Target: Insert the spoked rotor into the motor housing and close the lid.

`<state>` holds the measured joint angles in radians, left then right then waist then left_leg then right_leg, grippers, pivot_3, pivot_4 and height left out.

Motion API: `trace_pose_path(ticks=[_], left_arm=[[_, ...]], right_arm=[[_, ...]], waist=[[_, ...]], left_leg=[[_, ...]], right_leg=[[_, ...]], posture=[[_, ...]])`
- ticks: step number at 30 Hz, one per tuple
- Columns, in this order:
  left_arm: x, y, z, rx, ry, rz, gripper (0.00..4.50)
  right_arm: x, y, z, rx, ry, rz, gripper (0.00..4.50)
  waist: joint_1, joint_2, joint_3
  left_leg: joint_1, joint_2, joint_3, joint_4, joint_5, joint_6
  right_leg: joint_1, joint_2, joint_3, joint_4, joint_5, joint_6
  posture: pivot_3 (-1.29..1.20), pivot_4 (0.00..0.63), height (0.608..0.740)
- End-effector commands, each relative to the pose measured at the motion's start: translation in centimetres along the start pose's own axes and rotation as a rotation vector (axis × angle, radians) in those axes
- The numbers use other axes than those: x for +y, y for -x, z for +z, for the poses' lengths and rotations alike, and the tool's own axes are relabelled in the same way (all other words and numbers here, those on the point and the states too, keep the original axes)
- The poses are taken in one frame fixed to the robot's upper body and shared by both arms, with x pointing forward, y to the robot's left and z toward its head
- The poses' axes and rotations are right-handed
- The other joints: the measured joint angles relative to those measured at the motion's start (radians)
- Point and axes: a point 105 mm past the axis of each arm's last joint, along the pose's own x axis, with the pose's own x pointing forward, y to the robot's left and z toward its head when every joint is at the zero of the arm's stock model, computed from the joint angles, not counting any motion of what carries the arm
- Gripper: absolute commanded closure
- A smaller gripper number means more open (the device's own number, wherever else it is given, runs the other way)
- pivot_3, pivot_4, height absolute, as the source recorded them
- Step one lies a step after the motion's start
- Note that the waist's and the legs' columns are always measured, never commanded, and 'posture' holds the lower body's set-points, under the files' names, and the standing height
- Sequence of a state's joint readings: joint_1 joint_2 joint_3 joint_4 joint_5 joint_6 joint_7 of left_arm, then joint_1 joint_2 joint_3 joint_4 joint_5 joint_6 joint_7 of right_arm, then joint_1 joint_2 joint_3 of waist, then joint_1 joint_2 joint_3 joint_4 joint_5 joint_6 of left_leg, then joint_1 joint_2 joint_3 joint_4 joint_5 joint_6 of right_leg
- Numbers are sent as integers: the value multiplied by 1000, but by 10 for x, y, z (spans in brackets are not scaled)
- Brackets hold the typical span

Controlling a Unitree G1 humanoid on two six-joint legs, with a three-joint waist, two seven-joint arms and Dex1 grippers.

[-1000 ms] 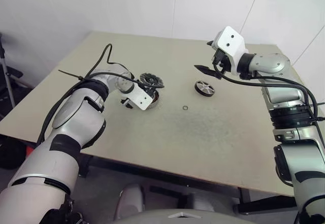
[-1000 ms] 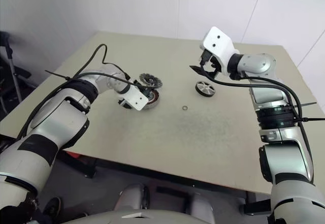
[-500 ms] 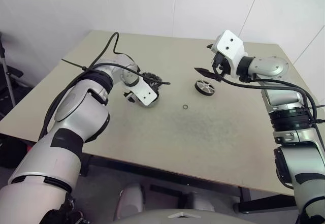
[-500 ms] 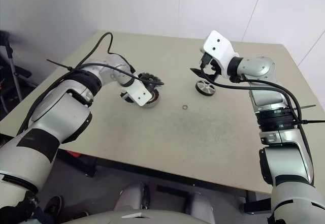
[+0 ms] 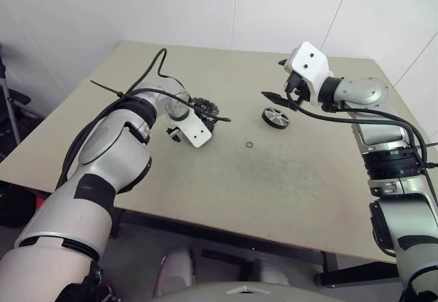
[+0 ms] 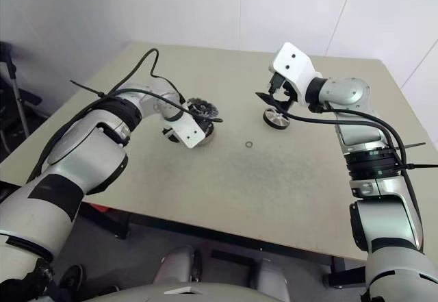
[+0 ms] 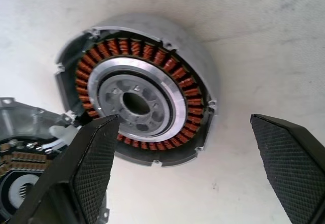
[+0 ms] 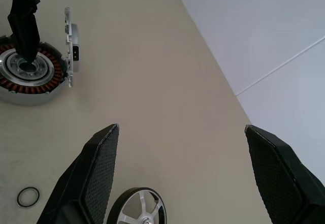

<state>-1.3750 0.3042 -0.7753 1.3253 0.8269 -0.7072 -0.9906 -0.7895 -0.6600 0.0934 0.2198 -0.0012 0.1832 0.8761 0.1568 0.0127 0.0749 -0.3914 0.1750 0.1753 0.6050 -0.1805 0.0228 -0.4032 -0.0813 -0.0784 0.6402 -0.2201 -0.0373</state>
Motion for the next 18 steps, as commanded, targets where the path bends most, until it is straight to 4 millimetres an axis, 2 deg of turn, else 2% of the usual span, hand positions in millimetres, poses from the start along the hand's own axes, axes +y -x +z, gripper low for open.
trace_pose_path(ticks=[1, 18], left_arm=[[1, 0, 0, 5, -3, 3, 136], [-6, -12, 1, 11, 38, -14, 136]], right_arm=[[-8, 4, 16, -42, 37, -36, 22], [-7, 6, 16, -42, 42, -36, 22]], waist=[[0, 0, 0], [0, 0, 0]], left_leg=[[0, 0, 0, 0, 0, 0], [1, 0, 0, 0, 0, 0]], right_leg=[[0, 0, 0, 0, 0, 0], [1, 0, 0, 0, 0, 0]], posture=[[0, 0, 740], [0, 0, 740]])
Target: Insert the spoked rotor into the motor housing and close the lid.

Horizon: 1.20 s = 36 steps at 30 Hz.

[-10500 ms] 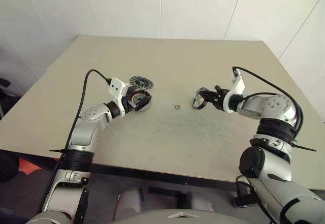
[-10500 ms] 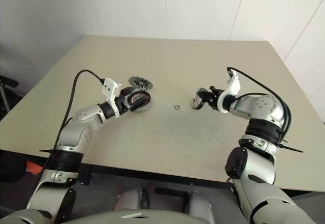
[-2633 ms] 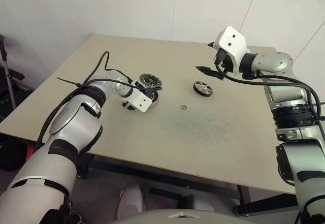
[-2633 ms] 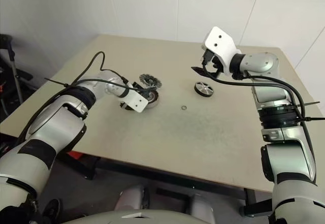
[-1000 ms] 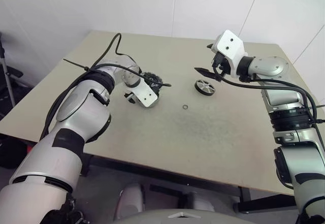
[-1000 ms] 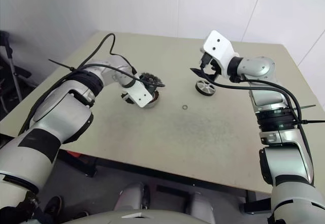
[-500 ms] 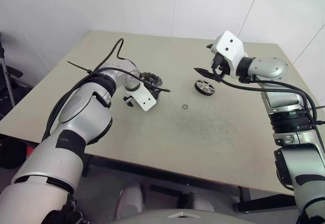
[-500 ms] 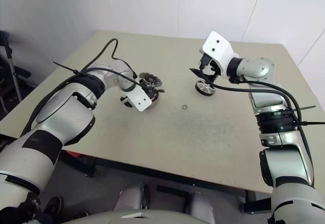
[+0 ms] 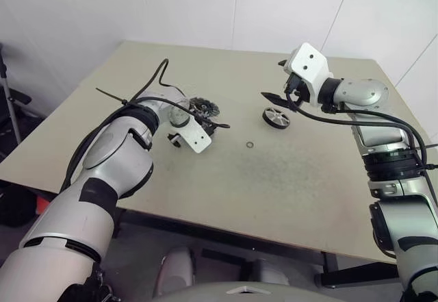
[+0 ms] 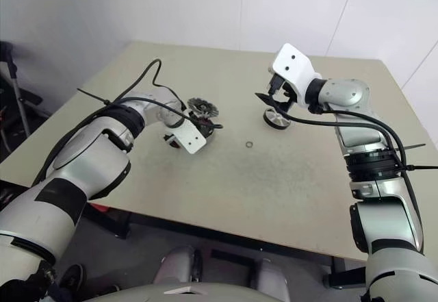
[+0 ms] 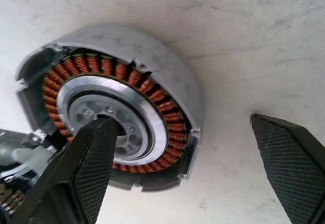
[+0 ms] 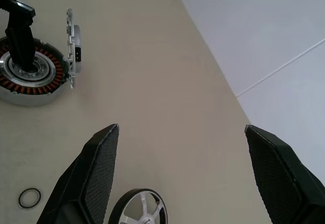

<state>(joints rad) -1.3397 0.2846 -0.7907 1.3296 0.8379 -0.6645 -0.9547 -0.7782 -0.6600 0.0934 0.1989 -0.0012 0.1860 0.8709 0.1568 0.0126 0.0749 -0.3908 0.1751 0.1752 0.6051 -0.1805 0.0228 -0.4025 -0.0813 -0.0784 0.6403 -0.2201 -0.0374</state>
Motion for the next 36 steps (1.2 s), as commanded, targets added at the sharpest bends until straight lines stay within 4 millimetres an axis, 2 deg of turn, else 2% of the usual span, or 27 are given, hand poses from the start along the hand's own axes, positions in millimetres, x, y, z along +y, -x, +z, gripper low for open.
trace_pose_path(ticks=[1, 4, 7, 10, 14, 27, 30, 36], left_arm=[[-1, 2, -3, 10, 15, -11, 136], [-1, 2, -4, 15, 24, -16, 751], [0, 1, -4, 22, 21, -3, 1679], [-2, 1, -5, 22, 26, -14, 1679], [-3, 1, -5, 23, 28, -22, 2475], [6, 9, -8, 38, 8, 15, 2478], [15, 12, -6, 43, -4, 58, 2478], [49, 26, 3, 45, -26, 205, 2478]], right_arm=[[-9, 5, 15, -39, 36, -35, 22], [-9, 5, 16, -43, 35, -38, 0], [-8, 5, 16, -44, 35, -38, 0], [-8, 5, 17, -44, 36, -40, 0], [-10, 6, 15, -36, 45, -48, 0], [-15, 7, 12, -22, 59, -81, 0], [-18, 9, 11, -19, 62, -94, 0], [-35, 16, 7, 9, 74, -177, 0]], waist=[[0, 0, 0], [0, 0, 0], [-4, 0, 0], [-5, 0, 0], [-5, 0, 0], [-5, 0, 0], [-4, 0, 0], [2, -3, 2]], left_leg=[[0, 0, 0, 0, 0, 0], [0, 0, 0, 0, 0, 0], [0, 0, 0, 0, 0, 0], [1, 0, 0, 0, 0, 1], [1, 0, 0, 0, -1, 1], [1, 0, 0, 0, 0, 1], [1, 0, 0, 0, 0, 1], [0, 0, 0, 1, 0, 0]], right_leg=[[0, 0, 0, 0, 0, 0], [0, 0, 0, 0, 0, 0], [0, 0, 0, 0, 0, 0], [0, 0, 0, 0, 0, 0], [0, 0, 0, 0, 0, 0], [0, 0, 0, 0, 0, 0], [0, 0, 0, 0, 0, 0], [0, 0, 0, 0, 0, 0]], posture=[[0, 0, 740], [0, 0, 740], [0, 0, 740], [0, 0, 740], [0, 0, 740], [0, 0, 740], [0, 0, 740], [0, 0, 740]])
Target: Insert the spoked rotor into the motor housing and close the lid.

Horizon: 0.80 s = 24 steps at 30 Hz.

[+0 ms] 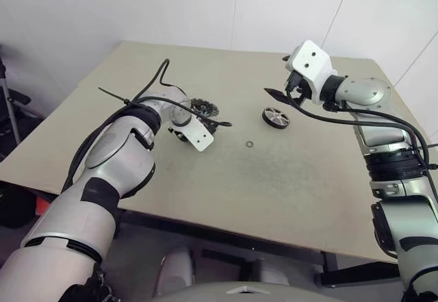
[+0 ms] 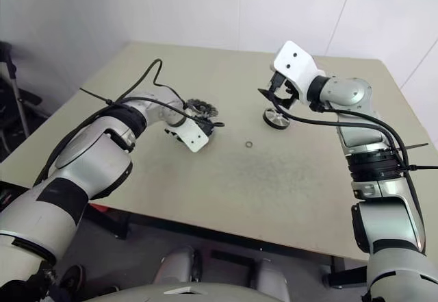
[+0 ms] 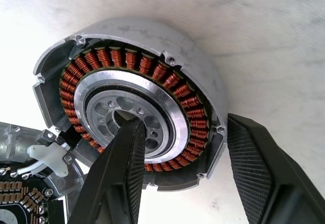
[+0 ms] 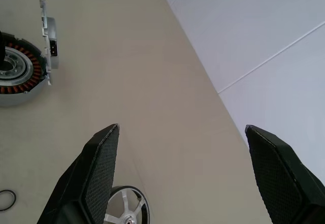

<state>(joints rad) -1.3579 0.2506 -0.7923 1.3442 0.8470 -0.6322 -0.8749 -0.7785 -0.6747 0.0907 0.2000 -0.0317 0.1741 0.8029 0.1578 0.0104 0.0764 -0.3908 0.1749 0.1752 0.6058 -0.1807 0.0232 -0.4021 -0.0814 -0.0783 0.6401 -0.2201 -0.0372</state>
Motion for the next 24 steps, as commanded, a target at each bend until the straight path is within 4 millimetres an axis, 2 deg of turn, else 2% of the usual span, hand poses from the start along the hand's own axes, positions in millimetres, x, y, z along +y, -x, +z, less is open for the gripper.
trace_pose_path(ticks=[1, 7, 11, 14, 17, 24], left_arm=[[38, 24, -1, 32, -33, 141, 2478], [62, 31, 16, 11, -82, 211, 2478], [74, 28, 38, -34, -136, 229, 2478], [81, 24, 60, -84, -175, 242, 2478], [93, 22, 85, -132, -204, 280, 2478], [109, 22, 114, -154, -275, 320, 2478]], right_arm=[[-28, 11, 7, -9, 37, -113, 0], [-62, 24, -11, 89, 50, -281, 0], [-100, 41, -15, 133, 26, -486, 0], [-114, 52, -10, 133, 10, -564, 0], [-119, 61, -4, 119, -5, -605, 0], [-107, 82, -12, 164, -9, -623, 0]], waist=[[1, -1, 0], [-1, -1, 1], [-3, -1, 1], [-3, -2, 1], [-3, -2, 1], [-3, -1, 1]], left_leg=[[-1, 0, 0, 1, 0, 0], [-3, -1, 0, 2, -1, 1], [-4, -2, 0, 2, -1, 2], [-4, -2, 0, 2, -1, 3], [-5, -3, 0, 2, -1, 7], [-5, -4, 0, 5, -2, 10]], right_leg=[[0, 0, 0, 0, 0, 0], [-1, 0, 0, 0, 0, 1], [-2, 0, 0, 0, 0, 0], [-2, -1, 0, 0, 0, 0], [-2, -2, 0, 0, 0, 0], [-2, -4, 0, 0, 1, 1]], posture=[[0, 0, 740], [0, 0, 740], [0, 0, 740], [0, 0, 740], [0, 0, 740], [0, 0, 740]])
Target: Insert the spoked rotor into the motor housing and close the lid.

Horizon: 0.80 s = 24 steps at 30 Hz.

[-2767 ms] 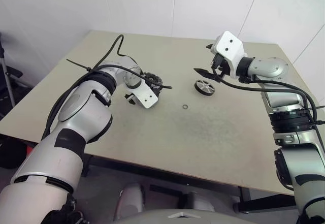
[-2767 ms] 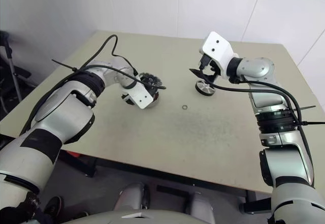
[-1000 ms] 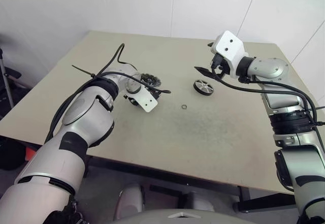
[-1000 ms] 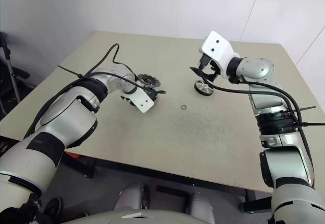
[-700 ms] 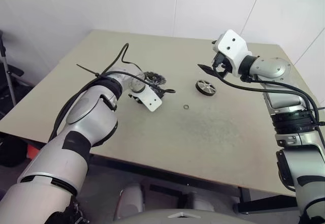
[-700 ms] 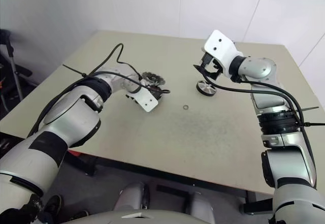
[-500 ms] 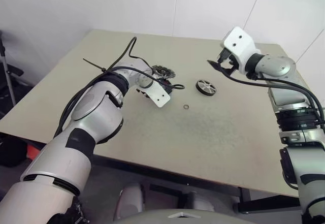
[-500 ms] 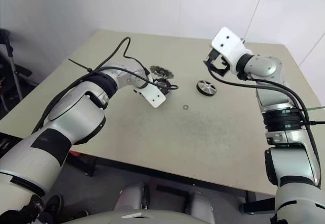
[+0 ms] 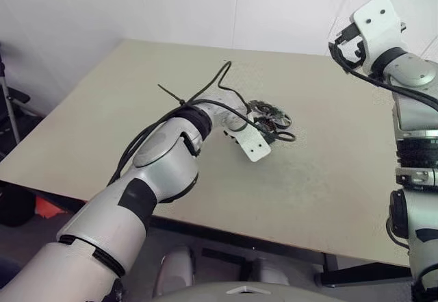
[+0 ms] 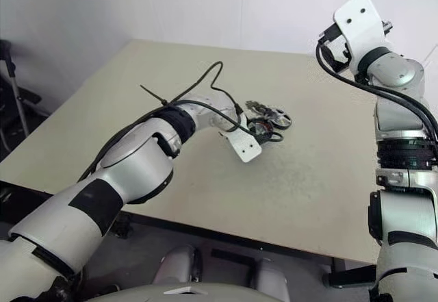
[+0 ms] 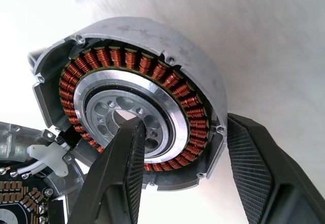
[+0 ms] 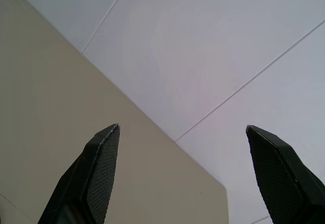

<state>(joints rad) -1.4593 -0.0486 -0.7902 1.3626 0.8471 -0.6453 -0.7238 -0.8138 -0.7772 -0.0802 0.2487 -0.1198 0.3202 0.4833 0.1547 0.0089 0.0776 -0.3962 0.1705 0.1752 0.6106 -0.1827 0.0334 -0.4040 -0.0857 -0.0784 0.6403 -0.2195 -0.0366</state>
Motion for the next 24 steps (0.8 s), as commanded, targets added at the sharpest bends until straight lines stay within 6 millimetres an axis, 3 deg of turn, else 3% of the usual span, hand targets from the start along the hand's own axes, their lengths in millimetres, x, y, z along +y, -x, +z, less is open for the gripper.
trace_pose_path(ticks=[1, 10, 20, 24], left_arm=[[27, 10, 5, 13, -41, 75, 2478], [51, 0, 41, -45, -94, 124, 2478], [50, -15, 75, -125, -153, 107, 2478], [48, -17, 80, -144, -156, 103, 2478]], right_arm=[[-19, 16, 13, -37, 4, -74, 0], [-16, 38, 7, -1, -3, -102, 0], [-15, 54, 7, 26, 1, -123, 0], [-16, 56, 6, 32, -2, -130, 0]], waist=[[0, 0, 0], [-2, 2, 0], [1, 5, -1], [1, 6, -1]], left_leg=[[0, 0, 0, 0, 0, 0], [0, 0, 0, 1, 0, 0], [1, 0, 0, 1, 1, 0], [1, 0, 0, 1, 1, -1]], right_leg=[[0, 0, 0, 0, 0, 0], [0, -1, 0, 0, 1, 2], [0, -1, 0, 0, 1, 3], [0, -1, 0, 0, 1, 3]], posture=[[0, 0, 740], [0, 0, 740], [0, 0, 740], [0, 0, 740]])
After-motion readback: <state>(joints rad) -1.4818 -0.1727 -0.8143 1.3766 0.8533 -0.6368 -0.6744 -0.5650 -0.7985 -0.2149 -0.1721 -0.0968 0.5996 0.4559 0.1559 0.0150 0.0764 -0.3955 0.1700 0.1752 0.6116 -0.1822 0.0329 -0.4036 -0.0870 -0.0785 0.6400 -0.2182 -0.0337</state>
